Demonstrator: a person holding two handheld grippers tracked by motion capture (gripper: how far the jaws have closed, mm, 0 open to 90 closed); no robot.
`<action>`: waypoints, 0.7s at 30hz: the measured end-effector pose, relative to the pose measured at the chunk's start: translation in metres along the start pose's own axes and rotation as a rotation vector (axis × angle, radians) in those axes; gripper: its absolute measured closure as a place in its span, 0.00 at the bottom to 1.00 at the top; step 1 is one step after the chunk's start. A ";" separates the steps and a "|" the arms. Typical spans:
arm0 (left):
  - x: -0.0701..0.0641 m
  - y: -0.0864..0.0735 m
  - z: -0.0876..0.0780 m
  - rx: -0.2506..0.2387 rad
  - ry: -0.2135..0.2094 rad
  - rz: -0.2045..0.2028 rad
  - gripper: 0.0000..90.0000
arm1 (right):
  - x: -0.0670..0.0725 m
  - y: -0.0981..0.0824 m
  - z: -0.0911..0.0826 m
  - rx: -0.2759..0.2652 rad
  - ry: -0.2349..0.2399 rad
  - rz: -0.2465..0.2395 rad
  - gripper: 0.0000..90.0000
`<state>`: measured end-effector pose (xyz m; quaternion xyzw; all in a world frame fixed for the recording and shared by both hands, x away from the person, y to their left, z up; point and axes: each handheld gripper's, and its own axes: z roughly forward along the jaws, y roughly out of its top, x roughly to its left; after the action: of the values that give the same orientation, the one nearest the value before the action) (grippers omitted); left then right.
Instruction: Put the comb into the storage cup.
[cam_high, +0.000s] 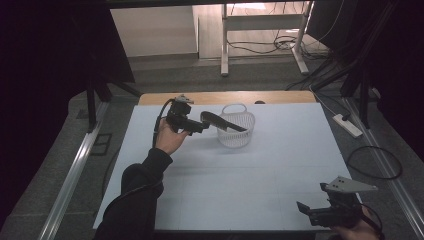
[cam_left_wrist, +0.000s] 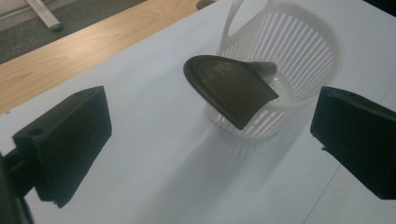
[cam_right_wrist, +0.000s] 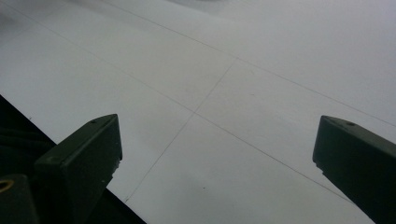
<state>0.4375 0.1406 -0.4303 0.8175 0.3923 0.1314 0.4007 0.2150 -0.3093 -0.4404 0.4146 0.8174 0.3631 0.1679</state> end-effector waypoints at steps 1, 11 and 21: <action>0.000 -0.001 -0.001 -0.001 0.003 0.003 0.00 | 0.000 0.000 0.000 0.000 0.000 0.000 0.02; -0.003 -0.009 -0.009 -0.044 0.004 0.026 0.00 | 0.000 0.000 0.000 -0.003 -0.010 0.007 0.02; -0.004 -0.018 -0.017 -0.094 0.007 0.037 0.00 | 0.000 0.000 0.000 -0.002 -0.016 0.006 0.01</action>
<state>0.4159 0.1533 -0.4328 0.8044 0.3720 0.1599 0.4347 0.2151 -0.3093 -0.4403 0.4197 0.8145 0.3609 0.1737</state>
